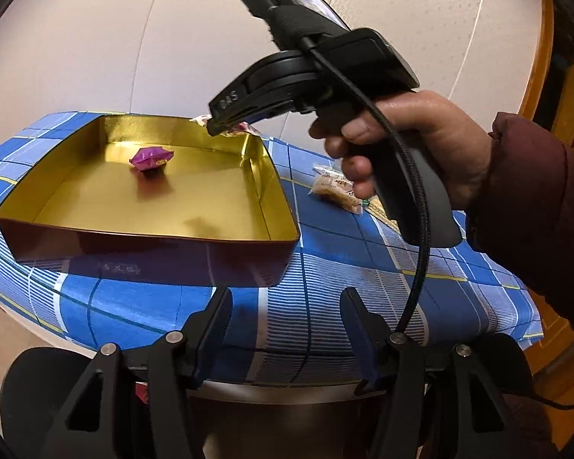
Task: Organize snacks
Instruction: 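Carry the pink-floral bar into the gold tray and release with the right gripper, then grasp the brown pastry packet with the left gripper and lift it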
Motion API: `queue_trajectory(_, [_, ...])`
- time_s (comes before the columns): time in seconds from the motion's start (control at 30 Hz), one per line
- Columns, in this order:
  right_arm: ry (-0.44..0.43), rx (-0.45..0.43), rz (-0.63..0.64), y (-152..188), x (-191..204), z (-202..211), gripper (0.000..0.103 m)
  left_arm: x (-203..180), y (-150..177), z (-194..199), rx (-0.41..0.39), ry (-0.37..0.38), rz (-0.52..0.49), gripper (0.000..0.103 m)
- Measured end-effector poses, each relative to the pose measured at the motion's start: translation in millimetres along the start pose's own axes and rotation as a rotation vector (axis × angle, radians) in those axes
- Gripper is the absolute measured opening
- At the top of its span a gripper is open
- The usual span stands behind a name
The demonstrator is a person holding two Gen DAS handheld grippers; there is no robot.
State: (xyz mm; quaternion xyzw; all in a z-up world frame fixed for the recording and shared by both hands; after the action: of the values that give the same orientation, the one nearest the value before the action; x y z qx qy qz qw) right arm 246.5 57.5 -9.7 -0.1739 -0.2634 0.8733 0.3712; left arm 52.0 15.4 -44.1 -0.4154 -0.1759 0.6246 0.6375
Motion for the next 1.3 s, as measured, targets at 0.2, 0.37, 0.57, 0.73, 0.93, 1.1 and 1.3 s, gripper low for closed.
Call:
queue_trajectory(0.2, [0.028, 0.013, 0.021, -1.4, 3.9, -13.6, 0.026, 0.5, 1.6, -0.2, 0.000, -0.006, -0.001, 0.059])
queue_trajectory(0.37, [0.018, -0.025, -0.032, -1.4, 0.8, -3.2, 0.026, -1.4, 3.4, -1.9, 0.005, -0.004, -0.004, 0.059])
queue_trajectory(0.57, [0.019, -0.081, -0.090, 4.3, -7.3, 18.2, 0.026, -8.7, 6.4, -4.8, 0.014, -0.003, -0.029, 0.059])
queue_trajectory(0.73, [0.026, -0.110, -0.146, 15.0, -19.9, 33.1, 0.026, -13.2, 8.5, -8.7, 0.024, -0.002, -0.043, 0.059])
queue_trajectory(0.93, [0.057, -0.149, -0.235, 38.2, -45.5, 55.9, 0.027, -20.8, 11.9, -12.4, 0.035, 0.001, -0.069, 0.059])
queue_trajectory(1.1, [0.120, -0.158, -0.340, 76.7, -77.1, 74.3, 0.027, -25.6, 14.6, -16.6, 0.045, 0.005, -0.086, 0.059])
queue_trajectory(1.3, [0.208, -0.125, -0.503, 146.2, -123.8, 91.3, 0.029, -39.9, 15.2, -21.0, 0.063, 0.016, -0.124, 0.059])
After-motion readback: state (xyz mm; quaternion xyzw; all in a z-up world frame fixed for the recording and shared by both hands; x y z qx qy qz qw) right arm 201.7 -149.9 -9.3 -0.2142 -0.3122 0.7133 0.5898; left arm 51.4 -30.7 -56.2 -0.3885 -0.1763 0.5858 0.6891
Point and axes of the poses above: each gripper's, at about its wrist camera, not at the fingertips, and z roughly against the way its jaws point, x to its left, y to its underside, the point moved 9 cm from there along -z, roughly the way its jaws point, and after that the axes turned 1 degree about -y, right-handed, at the moved point
